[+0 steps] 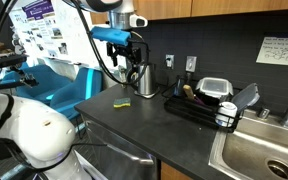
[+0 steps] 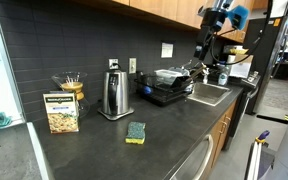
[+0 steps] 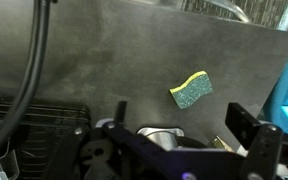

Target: Clean the counter

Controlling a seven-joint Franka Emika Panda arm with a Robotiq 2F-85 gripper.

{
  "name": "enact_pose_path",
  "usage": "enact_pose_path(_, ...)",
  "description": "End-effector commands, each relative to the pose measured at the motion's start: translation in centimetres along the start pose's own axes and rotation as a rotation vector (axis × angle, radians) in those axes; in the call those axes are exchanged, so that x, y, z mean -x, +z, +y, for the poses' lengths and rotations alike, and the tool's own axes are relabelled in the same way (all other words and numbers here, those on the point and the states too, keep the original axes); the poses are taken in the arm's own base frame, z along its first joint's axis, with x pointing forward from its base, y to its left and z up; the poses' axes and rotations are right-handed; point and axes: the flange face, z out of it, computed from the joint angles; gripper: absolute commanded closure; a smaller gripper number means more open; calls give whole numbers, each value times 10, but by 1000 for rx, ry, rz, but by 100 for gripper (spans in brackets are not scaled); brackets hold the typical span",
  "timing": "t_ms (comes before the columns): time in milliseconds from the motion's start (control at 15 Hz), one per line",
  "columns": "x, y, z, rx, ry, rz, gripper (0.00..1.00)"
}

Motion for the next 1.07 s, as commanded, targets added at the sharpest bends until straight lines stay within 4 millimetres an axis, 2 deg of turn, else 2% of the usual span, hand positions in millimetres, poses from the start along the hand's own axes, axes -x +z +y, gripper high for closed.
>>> enact_pose_path(0, -10, 9, -16, -6, 6, 35, 0)
enact_pose_path(600, -30, 31, -65, 49, 36, 114, 0)
enact_pose_path(1000, -34, 58, -76, 49, 92, 185, 0)
